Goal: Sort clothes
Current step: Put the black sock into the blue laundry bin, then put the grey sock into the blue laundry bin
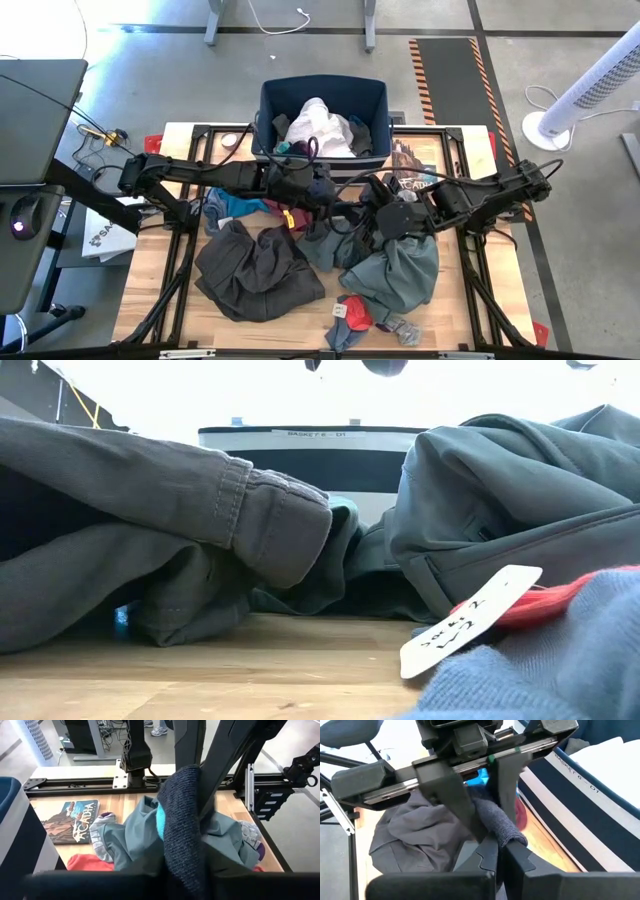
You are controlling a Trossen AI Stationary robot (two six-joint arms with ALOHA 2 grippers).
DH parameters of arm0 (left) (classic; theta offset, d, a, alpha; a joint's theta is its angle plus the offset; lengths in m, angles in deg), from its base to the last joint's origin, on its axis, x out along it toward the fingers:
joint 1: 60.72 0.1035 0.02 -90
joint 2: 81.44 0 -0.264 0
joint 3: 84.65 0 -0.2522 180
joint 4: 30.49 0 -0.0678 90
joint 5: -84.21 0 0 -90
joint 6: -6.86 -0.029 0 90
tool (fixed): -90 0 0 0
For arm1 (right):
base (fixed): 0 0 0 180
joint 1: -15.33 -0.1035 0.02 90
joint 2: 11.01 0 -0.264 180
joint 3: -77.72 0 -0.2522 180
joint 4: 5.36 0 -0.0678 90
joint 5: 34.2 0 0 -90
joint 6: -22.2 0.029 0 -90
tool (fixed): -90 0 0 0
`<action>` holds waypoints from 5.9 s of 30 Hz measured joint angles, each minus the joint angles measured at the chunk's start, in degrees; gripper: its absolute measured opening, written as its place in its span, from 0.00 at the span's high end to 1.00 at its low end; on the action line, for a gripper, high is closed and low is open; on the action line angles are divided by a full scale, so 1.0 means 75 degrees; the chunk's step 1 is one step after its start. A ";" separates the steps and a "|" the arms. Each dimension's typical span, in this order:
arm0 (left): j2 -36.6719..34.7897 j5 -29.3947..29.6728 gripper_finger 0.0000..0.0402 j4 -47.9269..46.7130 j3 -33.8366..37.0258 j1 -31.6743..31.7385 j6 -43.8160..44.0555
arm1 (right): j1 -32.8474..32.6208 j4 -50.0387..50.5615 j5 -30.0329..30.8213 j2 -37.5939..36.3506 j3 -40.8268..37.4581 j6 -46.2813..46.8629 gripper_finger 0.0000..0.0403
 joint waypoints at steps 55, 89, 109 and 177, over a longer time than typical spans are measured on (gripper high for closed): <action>-0.1120 0.1266 0.99 -0.0836 0.0006 0.5359 0.0833 | 0.0198 0.1532 0.0472 -0.0892 0.0003 -0.1702 0.72; -0.1105 0.1227 0.66 -0.2004 0.0006 0.5555 0.3085 | 0.0350 0.2069 0.0522 -0.1448 0.0003 -0.3524 0.72; -0.2518 -0.0204 0.65 -0.4023 0.0003 0.5525 0.1531 | 0.0350 0.1249 0.1000 -0.1448 0.0003 -0.1008 0.72; -0.4313 -0.0503 0.65 0.0685 0.3821 0.0429 0.2770 | -0.1984 -0.0121 -0.4286 0.3338 0.0003 0.4838 0.72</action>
